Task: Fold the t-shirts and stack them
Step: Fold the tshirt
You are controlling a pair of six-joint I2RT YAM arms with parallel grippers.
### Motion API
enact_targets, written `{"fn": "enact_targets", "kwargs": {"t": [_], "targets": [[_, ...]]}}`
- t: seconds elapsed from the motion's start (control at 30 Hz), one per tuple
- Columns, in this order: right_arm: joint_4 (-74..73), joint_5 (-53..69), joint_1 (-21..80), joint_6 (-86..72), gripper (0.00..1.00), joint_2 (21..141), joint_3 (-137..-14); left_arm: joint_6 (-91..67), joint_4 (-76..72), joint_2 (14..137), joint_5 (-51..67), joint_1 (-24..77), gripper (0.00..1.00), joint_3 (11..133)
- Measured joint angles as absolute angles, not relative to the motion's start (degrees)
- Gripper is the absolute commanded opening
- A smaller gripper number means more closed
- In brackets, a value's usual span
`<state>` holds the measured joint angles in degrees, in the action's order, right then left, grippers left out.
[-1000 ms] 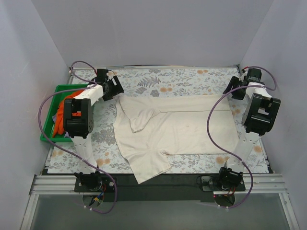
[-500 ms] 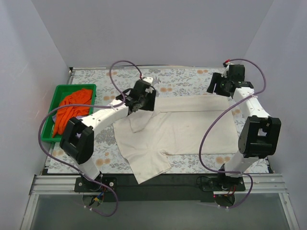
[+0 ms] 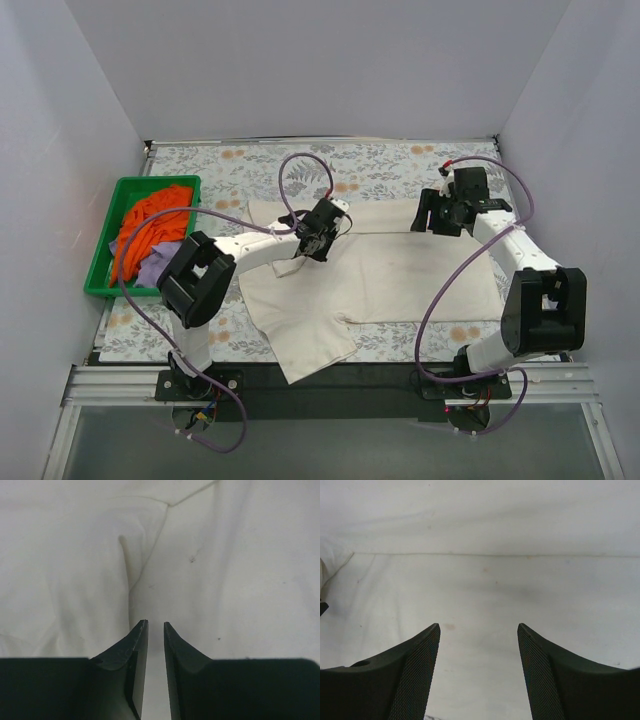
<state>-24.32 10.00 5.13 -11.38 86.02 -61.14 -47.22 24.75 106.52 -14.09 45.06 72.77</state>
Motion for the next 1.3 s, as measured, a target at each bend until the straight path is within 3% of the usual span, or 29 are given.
{"fn": "enact_targets", "kwargs": {"t": [0.73, 1.3], "targets": [[-24.03, 10.00, 5.13, -11.57, 0.58, 83.96, -58.26, -42.68, 25.06, 111.22, -23.55, 43.68, 0.23, 74.17], [-24.01, 10.39, 5.13, -11.38, 0.58, 83.99, -58.26, -41.32, 24.80, 111.33, -23.14, 41.52, 0.28, 75.07]]}}
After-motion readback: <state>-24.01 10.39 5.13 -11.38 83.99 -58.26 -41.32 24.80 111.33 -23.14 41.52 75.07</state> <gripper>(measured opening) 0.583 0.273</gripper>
